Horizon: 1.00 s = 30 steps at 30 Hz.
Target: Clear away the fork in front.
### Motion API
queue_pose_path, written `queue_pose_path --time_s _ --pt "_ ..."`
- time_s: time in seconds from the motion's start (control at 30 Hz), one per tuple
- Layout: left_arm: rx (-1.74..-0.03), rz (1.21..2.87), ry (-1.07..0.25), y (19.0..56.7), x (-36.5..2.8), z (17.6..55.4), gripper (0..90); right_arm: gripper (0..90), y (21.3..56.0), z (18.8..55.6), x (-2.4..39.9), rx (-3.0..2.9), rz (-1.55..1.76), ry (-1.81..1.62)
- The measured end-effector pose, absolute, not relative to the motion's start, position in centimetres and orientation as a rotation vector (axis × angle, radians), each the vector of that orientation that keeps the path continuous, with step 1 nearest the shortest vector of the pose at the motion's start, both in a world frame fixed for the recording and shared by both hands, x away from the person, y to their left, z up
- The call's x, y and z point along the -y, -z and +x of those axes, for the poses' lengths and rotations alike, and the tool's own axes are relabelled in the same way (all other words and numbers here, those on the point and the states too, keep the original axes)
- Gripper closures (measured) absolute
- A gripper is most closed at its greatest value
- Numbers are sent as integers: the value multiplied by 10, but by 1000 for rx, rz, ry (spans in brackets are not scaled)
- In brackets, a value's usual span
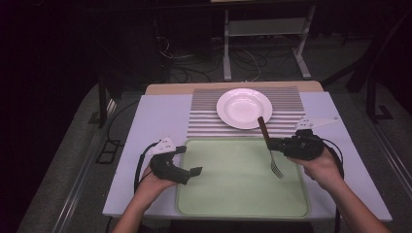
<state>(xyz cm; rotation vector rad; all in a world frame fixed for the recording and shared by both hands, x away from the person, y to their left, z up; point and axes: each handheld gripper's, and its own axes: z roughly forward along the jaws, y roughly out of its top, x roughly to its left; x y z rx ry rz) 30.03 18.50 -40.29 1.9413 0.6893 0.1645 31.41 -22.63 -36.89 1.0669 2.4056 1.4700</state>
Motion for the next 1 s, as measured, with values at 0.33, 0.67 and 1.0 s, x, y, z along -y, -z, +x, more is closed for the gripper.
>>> queue_pose_path --time_s 0.33,0.67,1.0 --pt "-671 1930 -162 384 -162 308 0 765 372 310 214 -2416 1014 -1509" --pt "-619 1920 -145 364 -127 322 0 765 373 311 208 -2417 1000 -1520" --pt "-574 1875 -105 348 -95 330 138 764 373 312 197 -2429 973 -1524"
